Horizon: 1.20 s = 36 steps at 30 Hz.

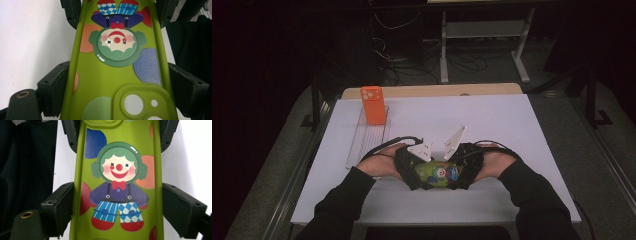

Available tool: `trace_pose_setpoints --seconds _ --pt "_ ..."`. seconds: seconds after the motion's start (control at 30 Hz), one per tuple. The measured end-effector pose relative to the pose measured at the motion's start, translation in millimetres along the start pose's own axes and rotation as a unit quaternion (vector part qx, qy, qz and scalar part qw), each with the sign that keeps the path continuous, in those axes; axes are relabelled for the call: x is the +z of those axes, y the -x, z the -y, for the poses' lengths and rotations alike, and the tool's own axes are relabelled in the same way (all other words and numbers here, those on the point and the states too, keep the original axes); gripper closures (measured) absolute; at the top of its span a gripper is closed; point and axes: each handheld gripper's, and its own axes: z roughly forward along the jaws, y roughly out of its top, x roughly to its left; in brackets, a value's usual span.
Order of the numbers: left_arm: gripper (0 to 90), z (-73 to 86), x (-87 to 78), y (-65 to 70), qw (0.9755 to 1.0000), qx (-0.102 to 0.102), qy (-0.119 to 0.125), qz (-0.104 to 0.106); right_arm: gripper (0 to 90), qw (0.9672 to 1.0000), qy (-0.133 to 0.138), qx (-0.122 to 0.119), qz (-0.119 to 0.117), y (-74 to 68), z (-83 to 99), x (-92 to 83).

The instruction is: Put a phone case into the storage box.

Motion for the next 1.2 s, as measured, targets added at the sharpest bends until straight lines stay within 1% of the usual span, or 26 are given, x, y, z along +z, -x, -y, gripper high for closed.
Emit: trace_pose_setpoints --seconds 0.1,0.13,0.23,0.27,0.37,0.4,0.43,0.47,0.53,0.57,0.6,0.67,0.7,0.73,0.77,0.83,0.87,0.93,0.97,1.0,1.03,1.07,1.1,1.13,1.17,1.2 --pt "15.3 -0.4 -1.0 -0.5 1.0000 -0.003 0.003 0.007 15.1 1.0000 0.002 0.001 -0.003 0.0 0.6 -1.2" --pt "15.5 -0.7 -1.2 -0.1 1.0000 0.000 0.003 0.004 15.0 1.0000 0.003 0.002 -0.005 0.0 0.7 -1.4" --pt "15.8 -0.8 -1.9 0.6 1.0000 0.000 0.003 0.003 14.7 1.0000 0.007 -0.001 0.001 -1.5 1.6 -2.1" --pt "15.9 -0.8 -2.1 0.9 1.0000 -0.001 0.003 0.006 14.6 0.9999 0.011 0.000 0.001 -1.7 2.6 -1.8" --pt "16.0 -0.5 -2.4 1.7 1.0000 -0.001 0.003 0.004 13.4 0.9997 0.021 0.007 -0.008 -1.3 5.4 -0.9" --pt "16.0 -0.4 -3.0 1.8 1.0000 -0.001 0.003 -0.001 12.1 0.9997 0.023 0.008 -0.009 -0.8 5.9 -0.6" --pt "16.0 -0.3 -4.0 1.3 1.0000 -0.003 0.005 -0.001 11.4 0.9995 0.029 0.013 -0.003 -0.5 6.7 -1.1" --pt "16.1 -0.3 -5.1 0.9 1.0000 -0.004 0.007 -0.001 8.3 0.9993 0.032 0.018 -0.006 -0.3 7.4 -1.8" --pt "16.1 0.3 -7.1 0.1 0.9999 -0.009 0.007 -0.007 3.9 0.9987 0.044 0.026 -0.006 1.2 9.3 -4.3" --pt "16.1 1.1 -7.6 0.2 0.9998 -0.016 0.008 -0.009 1.9 0.9980 0.054 0.032 -0.005 2.0 10.7 -6.1" --pt "16.1 2.1 -8.5 -1.0 0.9997 -0.017 0.004 -0.015 0.6 0.9974 0.056 0.047 -0.004 1.8 12.5 -9.0" --pt "16.1 4.4 -8.5 -1.9 0.9992 -0.032 0.007 -0.023 0.0 0.9957 0.067 0.063 0.008 4.1 17.2 -14.6" --pt "16.1 5.5 -9.0 -3.0 0.9989 -0.039 0.005 -0.028 0.0 0.9946 0.075 0.069 0.019 5.4 20.6 -17.3" --pt "16.0 6.6 -9.3 -3.8 0.9985 -0.045 0.006 -0.032 0.0 0.9935 0.089 0.065 0.026 8.5 24.6 -18.8" --pt "16.0 7.6 -10.0 -4.5 0.9980 -0.051 0.007 -0.037 0.0 0.9918 0.095 0.077 0.038 9.5 28.9 -21.6" --pt "16.0 9.4 -11.6 -6.4 0.9968 -0.064 0.010 -0.047 0.0 0.9879 0.106 0.101 0.052 11.2 38.2 -26.1" --pt "16.0 10.1 -12.2 -7.4 0.9961 -0.069 0.013 -0.054 0.0 0.9848 0.112 0.117 0.063 11.3 42.4 -28.5" --pt "16.0 11.0 -12.5 -8.4 0.9944 -0.083 0.016 -0.064 0.0 0.9793 0.129 0.138 0.075 12.5 50.2 -31.3" --pt "16.0 11.3 -13.0 -9.9 0.9929 -0.093 0.014 -0.074 0.0 0.9740 0.135 0.163 0.081 11.5 53.2 -33.1" --pt "15.9 11.7 -12.6 -10.4 0.9915 -0.103 0.013 -0.078 0.0 0.9671 0.147 0.190 0.083 10.5 56.9 -33.7" --pt "15.9 11.8 -13.0 -11.1 0.9903 -0.108 0.010 -0.087 0.0 0.9649 0.150 0.195 0.093 11.7 60.9 -33.8" --pt "15.9 12.0 -12.6 -11.6 0.9889 -0.115 0.011 -0.092 0.0 0.9616 0.155 0.203 0.100 11.8 64.1 -33.8" --pt "15.9 12.0 -12.2 -11.8 0.9874 -0.122 0.011 -0.100 0.0 0.9593 0.160 0.209 0.103 11.7 66.6 -33.9" --pt "15.9 11.9 -12.3 -12.5 0.9850 -0.133 0.009 -0.109 0.0 0.9562 0.165 0.216 0.108 11.7 69.8 -33.9" --pt "15.9 11.7 -12.3 -13.3 0.9835 -0.139 0.005 -0.115 0.0 0.9525 0.169 0.224 0.120 11.4 73.6 -34.2" --pt "15.9 11.3 -12.1 -13.2 0.9811 -0.147 0.004 -0.125 0.0 0.9491 0.174 0.232 0.122 10.4 76.5 -34.2"
